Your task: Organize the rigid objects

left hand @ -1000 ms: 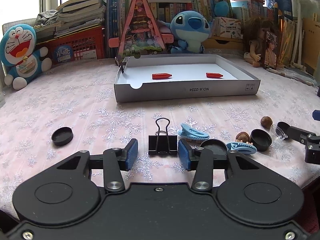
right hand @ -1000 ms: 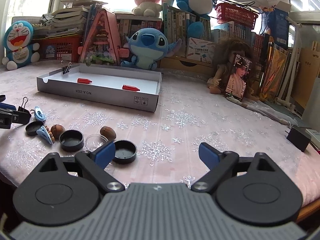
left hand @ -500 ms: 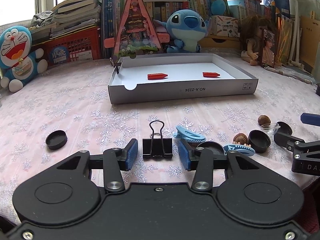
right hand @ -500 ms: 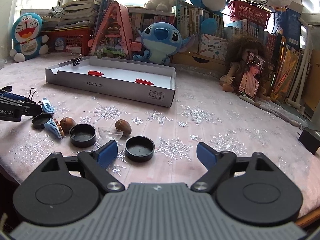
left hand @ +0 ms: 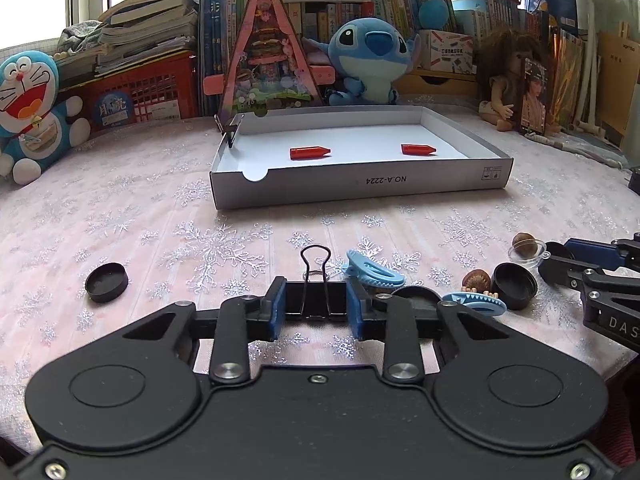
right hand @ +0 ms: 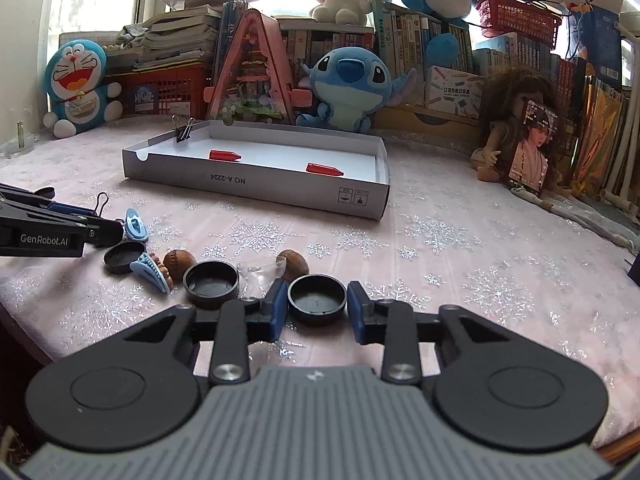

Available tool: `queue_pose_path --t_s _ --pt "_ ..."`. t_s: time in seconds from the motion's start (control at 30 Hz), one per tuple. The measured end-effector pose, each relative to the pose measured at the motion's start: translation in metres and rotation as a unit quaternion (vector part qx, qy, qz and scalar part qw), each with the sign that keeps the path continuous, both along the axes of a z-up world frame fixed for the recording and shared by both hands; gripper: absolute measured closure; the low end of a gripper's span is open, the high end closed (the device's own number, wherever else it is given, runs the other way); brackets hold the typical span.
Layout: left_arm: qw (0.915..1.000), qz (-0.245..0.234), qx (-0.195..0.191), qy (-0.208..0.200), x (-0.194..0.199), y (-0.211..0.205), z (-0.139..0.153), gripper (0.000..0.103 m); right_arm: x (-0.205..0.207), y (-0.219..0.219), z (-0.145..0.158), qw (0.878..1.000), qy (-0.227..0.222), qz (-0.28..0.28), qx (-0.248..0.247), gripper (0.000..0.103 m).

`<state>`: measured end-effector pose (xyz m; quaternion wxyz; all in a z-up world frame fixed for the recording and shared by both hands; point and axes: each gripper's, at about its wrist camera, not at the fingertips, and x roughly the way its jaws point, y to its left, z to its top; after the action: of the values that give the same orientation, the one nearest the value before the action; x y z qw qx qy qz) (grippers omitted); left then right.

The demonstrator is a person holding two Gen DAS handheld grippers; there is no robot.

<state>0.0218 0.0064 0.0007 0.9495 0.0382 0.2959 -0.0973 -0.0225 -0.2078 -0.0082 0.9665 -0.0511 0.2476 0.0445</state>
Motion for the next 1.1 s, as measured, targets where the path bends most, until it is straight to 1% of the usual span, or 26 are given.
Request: queue_pose_path --t_s 0.17,0.27,0.47,0.6,0.73,0.9,1.0,1.1 --pt "0.9999 0.001 -0.01 -0.001 0.004 0.003 0.01 0.074 0.008 -0.001 0.009 1.0 -0.009 -0.005 -0.006 0.065" --pt "0.9997 0.007 -0.022 -0.003 0.013 0.006 0.019 0.074 0.017 -0.004 0.015 1.0 -0.011 -0.01 0.001 0.065" --pt "0.9989 0.013 -0.044 -0.009 0.043 0.013 0.044 0.074 0.037 -0.011 0.034 0.999 -0.035 -0.013 0.007 0.065" --pt "0.9985 0.011 -0.051 -0.017 0.063 0.011 0.06 0.074 0.058 -0.016 0.047 0.999 -0.034 -0.009 0.02 0.065" --pt "0.9977 0.003 -0.067 -0.011 0.089 0.004 0.07 0.074 0.082 -0.018 0.054 0.999 -0.037 -0.002 0.038 0.065" --pt "0.9962 -0.001 -0.085 0.018 0.125 -0.008 0.064 0.074 0.114 -0.014 0.053 0.998 -0.031 0.002 0.058 0.065" --pt "0.9954 0.004 -0.088 0.037 0.147 -0.014 0.056 0.074 0.134 -0.013 0.048 0.998 -0.014 0.004 0.067 0.065" --pt "0.9942 0.014 -0.091 0.056 0.163 -0.019 0.046 0.074 0.154 -0.013 0.04 0.997 0.014 0.001 0.076 0.065"
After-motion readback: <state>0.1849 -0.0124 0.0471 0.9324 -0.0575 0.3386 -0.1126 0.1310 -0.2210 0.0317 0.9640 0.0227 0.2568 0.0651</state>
